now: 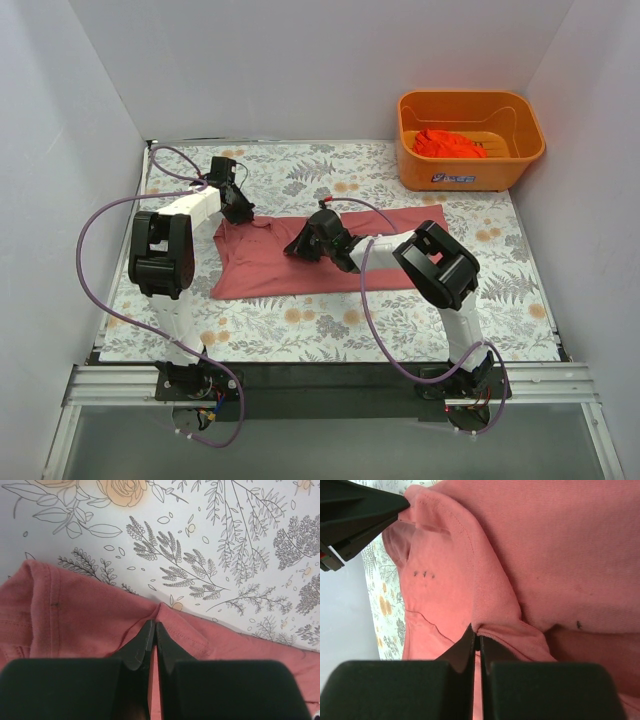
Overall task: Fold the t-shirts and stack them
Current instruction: Fold the tshirt
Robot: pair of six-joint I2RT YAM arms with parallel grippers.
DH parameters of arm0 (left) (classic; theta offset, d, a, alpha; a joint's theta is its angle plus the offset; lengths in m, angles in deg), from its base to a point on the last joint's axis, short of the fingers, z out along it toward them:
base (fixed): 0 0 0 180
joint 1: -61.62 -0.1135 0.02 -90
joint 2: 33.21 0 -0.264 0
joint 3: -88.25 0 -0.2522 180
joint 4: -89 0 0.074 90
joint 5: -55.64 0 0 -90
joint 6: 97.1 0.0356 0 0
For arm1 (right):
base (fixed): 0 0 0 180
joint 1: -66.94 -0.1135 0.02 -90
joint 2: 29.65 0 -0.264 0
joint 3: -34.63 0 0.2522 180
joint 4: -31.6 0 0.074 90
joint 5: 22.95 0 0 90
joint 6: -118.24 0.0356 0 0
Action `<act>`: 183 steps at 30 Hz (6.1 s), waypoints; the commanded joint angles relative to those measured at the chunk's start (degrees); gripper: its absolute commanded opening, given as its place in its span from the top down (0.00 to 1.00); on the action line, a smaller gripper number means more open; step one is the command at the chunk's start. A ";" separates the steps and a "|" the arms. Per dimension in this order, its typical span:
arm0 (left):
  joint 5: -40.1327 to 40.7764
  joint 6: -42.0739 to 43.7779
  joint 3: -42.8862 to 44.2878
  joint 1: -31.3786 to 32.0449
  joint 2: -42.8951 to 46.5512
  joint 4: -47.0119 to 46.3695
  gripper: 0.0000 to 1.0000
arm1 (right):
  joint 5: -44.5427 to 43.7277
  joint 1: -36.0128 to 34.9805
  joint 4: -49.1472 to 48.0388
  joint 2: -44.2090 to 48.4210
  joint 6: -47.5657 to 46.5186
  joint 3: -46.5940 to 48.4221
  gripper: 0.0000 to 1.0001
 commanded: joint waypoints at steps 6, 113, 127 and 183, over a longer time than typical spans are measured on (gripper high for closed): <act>3.63 2.20 4.66 -0.37 4.36 5.38 1.00 | 2.27 1.88 -0.86 8.32 -4.09 -3.83 0.99; 8.55 -5.88 -26.53 3.67 27.30 9.87 0.58 | -4.06 22.54 44.92 26.08 -53.14 -12.88 0.47; 14.44 0.88 2.78 1.65 -6.49 13.55 0.62 | 7.69 1.76 55.39 31.52 -42.52 -22.72 0.47; 10.14 7.73 35.04 18.88 -29.03 12.33 0.46 | 22.92 -7.33 48.01 24.24 -41.89 -17.29 0.63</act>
